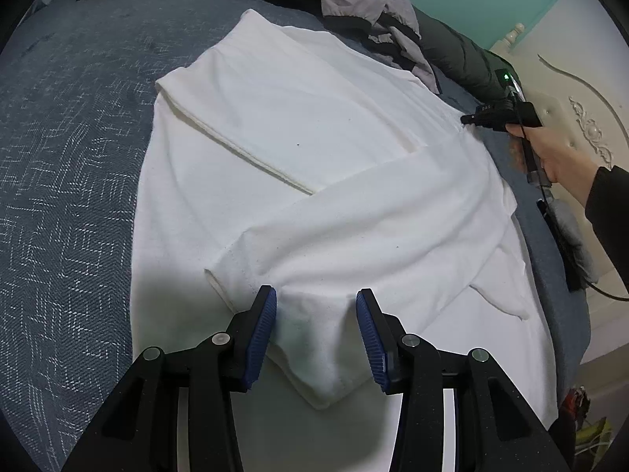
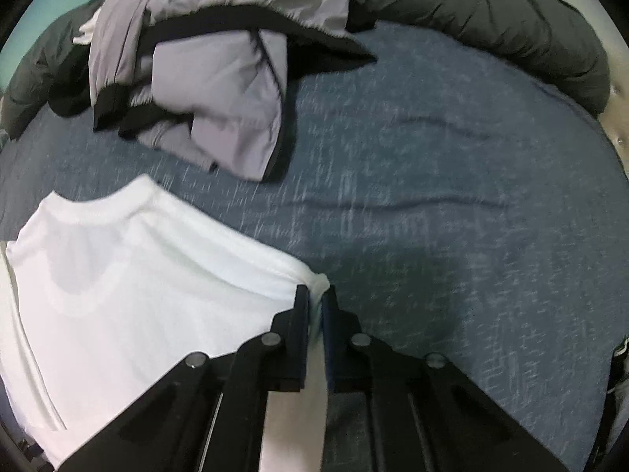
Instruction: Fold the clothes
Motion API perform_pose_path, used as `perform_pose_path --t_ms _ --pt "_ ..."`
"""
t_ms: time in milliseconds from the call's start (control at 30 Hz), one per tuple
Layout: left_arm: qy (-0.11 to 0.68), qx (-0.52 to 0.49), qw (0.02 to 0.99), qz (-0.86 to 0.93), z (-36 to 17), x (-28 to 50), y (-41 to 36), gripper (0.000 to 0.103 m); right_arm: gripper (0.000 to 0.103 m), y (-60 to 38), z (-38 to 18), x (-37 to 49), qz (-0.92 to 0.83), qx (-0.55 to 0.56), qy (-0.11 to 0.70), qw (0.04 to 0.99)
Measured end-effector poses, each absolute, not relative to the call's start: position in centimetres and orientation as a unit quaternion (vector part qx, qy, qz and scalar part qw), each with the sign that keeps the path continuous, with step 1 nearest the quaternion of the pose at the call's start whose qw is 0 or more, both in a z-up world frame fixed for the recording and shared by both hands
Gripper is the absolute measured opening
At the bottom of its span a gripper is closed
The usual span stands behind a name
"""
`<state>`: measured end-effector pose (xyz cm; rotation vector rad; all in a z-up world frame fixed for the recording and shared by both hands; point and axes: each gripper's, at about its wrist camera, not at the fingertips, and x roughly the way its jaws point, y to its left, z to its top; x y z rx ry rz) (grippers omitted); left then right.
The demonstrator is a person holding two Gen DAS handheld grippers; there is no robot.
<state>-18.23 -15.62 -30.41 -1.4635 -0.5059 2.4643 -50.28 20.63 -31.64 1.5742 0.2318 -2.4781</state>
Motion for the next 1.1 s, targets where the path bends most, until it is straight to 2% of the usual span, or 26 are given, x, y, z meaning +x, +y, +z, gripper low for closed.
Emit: perform_pose_path --t_ms 167,333,433,467,500,600,700,967,1033,1067,1100 --pt "-0.171 -0.500 0.115 0.841 -30.4 -18.2 -15.7 0.046 0.005 21.2 -32.4 -50.9 -0.837 0.534 0.081 0.094" --pt "-0.170 -0.500 0.115 0.841 -30.3 -18.3 -15.9 0.046 0.006 23.1 -32.7 -51.6 -0.842 0.528 0.008 0.111" --pt "-0.169 -0.501 0.114 0.841 -30.3 -18.2 -15.9 0.046 0.011 24.2 -32.1 -51.8 -0.845 0.521 -0.032 0.117" --pt "-0.169 -0.501 0.114 0.841 -30.2 -18.2 -15.9 0.046 0.014 24.4 -31.8 -51.9 -0.846 0.519 -0.038 0.118" --pt "-0.168 -0.501 0.114 0.841 -30.2 -18.2 -15.9 0.047 0.023 24.5 -31.4 -51.9 -0.848 0.515 -0.043 0.118" --pt "-0.170 -0.501 0.114 0.841 -30.2 -18.2 -15.9 0.047 0.035 24.5 -30.3 -51.4 -0.860 0.494 -0.048 0.115" --pt "-0.170 -0.500 0.114 0.841 -30.2 -18.1 -15.9 0.048 0.037 25.4 -29.5 -51.4 -0.862 0.487 -0.076 0.117" --pt "-0.170 -0.501 0.115 0.841 -30.2 -18.2 -15.6 0.048 0.037 24.6 -31.5 -50.4 -0.836 0.529 -0.061 0.133" --pt "-0.170 -0.501 0.114 0.841 -30.2 -18.3 -15.6 0.048 0.022 24.8 -32.0 -49.9 -0.833 0.533 -0.072 0.131" --pt "-0.170 -0.501 0.115 0.841 -30.2 -18.3 -15.6 0.048 0.010 24.7 -32.2 -49.9 -0.833 0.531 -0.077 0.136" --pt "-0.170 -0.501 0.115 0.841 -30.2 -18.2 -15.7 0.048 0.006 24.5 -32.2 -49.9 -0.834 0.528 -0.077 0.140"
